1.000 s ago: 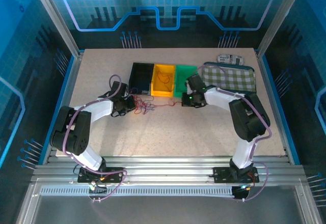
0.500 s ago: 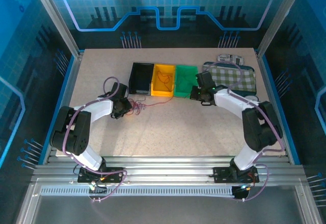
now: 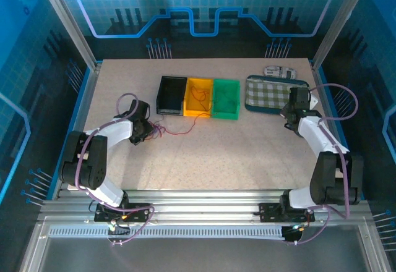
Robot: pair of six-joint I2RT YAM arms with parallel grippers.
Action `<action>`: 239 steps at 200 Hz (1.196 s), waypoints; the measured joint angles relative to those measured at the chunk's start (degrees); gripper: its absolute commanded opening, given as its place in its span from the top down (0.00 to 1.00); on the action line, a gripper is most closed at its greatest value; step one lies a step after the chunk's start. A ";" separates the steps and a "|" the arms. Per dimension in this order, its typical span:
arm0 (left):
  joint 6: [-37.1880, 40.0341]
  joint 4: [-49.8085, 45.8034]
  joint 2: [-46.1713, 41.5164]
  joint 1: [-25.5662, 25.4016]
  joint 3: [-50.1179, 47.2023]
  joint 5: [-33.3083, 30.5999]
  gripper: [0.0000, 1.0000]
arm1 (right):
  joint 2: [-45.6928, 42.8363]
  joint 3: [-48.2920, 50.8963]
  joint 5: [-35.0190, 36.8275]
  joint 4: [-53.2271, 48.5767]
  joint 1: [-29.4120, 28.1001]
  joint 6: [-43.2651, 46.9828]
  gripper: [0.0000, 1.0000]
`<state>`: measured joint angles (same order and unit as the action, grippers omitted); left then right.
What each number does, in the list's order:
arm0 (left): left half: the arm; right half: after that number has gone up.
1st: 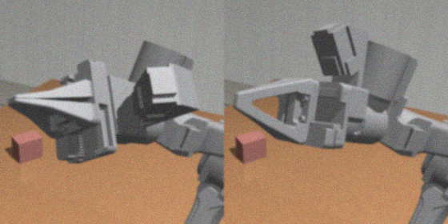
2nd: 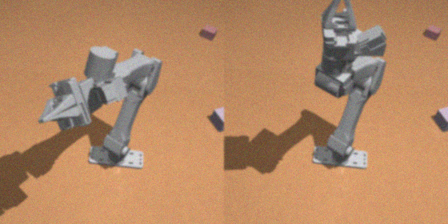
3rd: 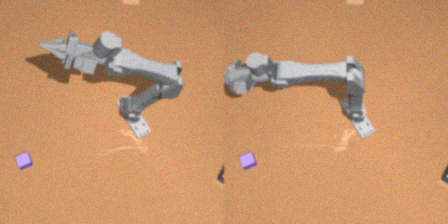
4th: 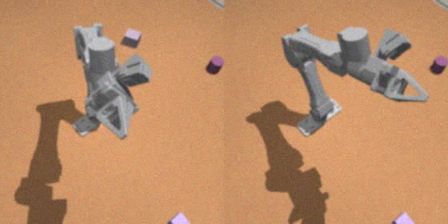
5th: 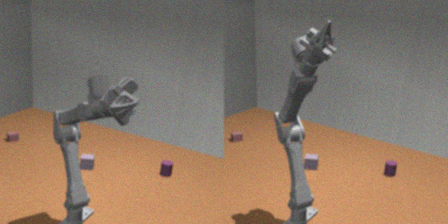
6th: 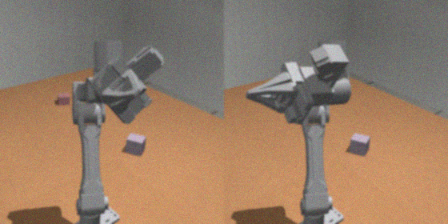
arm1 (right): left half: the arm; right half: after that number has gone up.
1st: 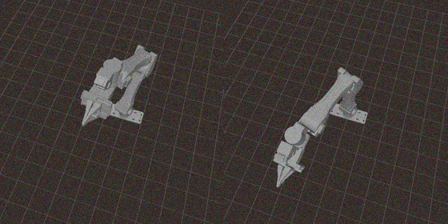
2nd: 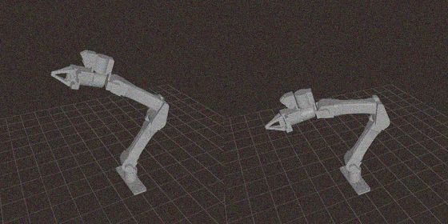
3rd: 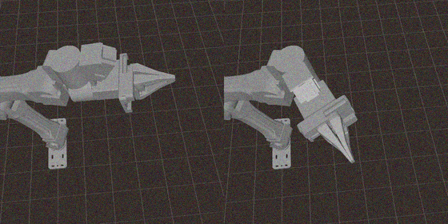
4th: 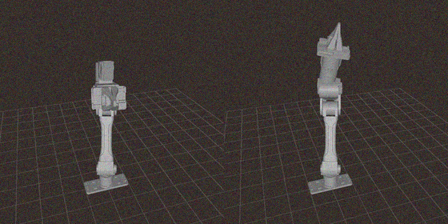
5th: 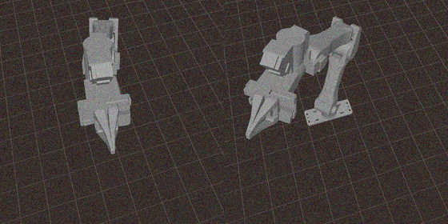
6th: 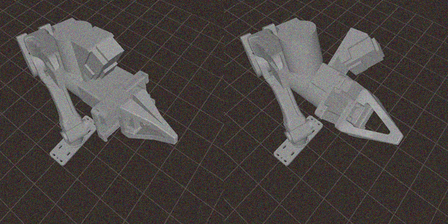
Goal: Untangle the cables
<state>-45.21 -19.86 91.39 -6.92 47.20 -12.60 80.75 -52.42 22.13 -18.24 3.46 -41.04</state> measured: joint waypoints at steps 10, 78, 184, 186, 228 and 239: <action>0.59 0.07 0.17 0.00 0.00 0.24 1.00 | -0.02 -0.04 -0.57 0.76 -1.44 1.22 0.99; 9.66 3.98 4.98 -2.05 3.52 11.82 1.00 | 14.14 -7.98 -19.85 10.01 -30.64 17.62 0.63; 15.65 5.62 5.70 -4.09 3.54 22.12 1.00 | 36.13 -30.58 -33.86 -5.29 -41.18 35.87 0.48; 15.65 5.62 5.70 -4.09 3.54 22.12 1.00 | 36.35 -30.75 -33.73 -5.62 -41.16 36.04 0.47; 15.61 5.64 5.70 -4.09 3.54 22.10 1.00 | 39.87 -33.14 -32.87 -12.15 -41.20 40.81 0.47; 15.58 5.68 5.75 -4.09 3.54 22.10 1.00 | 39.89 -33.00 -33.03 -12.17 -41.18 41.62 0.47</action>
<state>-29.63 -14.17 97.14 -11.00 50.74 9.50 120.64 -85.43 -10.90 -30.41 -37.71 0.58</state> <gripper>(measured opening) 0.005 0.532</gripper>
